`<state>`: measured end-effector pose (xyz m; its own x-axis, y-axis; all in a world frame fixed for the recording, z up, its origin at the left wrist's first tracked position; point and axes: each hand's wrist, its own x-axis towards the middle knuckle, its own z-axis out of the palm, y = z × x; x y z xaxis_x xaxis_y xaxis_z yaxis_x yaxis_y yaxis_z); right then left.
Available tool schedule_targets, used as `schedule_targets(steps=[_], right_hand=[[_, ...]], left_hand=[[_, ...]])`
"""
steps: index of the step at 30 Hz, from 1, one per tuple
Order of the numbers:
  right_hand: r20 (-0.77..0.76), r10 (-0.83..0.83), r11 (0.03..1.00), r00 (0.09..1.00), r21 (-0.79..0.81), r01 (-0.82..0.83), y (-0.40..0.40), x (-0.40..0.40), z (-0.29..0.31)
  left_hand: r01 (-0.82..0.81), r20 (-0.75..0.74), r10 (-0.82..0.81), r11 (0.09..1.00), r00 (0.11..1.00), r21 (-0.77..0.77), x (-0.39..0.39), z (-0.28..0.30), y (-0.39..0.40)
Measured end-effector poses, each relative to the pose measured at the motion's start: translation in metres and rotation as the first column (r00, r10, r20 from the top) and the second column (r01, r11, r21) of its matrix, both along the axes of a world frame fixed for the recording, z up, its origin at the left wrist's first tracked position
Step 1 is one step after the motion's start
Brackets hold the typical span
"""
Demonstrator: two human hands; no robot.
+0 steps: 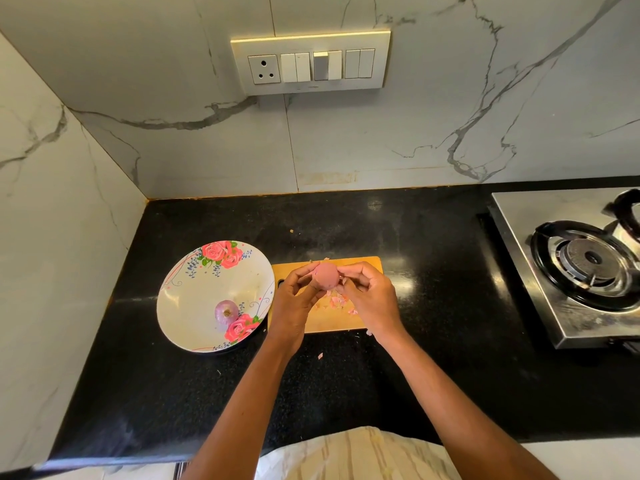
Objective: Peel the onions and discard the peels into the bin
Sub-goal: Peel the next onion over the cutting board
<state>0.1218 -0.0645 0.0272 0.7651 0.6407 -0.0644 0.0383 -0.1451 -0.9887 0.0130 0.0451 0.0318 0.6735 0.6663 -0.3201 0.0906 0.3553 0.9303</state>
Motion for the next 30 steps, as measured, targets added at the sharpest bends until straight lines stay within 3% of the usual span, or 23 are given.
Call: schedule_targets(steps=[5, 19, 30], right_hand=[[-0.080, 0.030, 1.000, 0.996, -0.003, -0.031, 0.000, 0.000, 0.005], [0.124, -0.098, 0.990, 0.988, -0.085, 0.109, 0.002, -0.010, 0.011], [0.135, -0.120, 0.983, 0.984, -0.124, 0.137, 0.007, -0.005, 0.010]], left_hand=[[-0.036, -0.015, 0.036, 0.999, 0.999, 0.004, -0.001, -0.001, 0.002], [-0.070, -0.112, 0.100, 0.968, 0.989, 0.243, 0.000, -0.003, -0.002], [-0.046, -0.073, 0.061, 0.982, 0.995, 0.183, -0.003, -0.003, -0.001]])
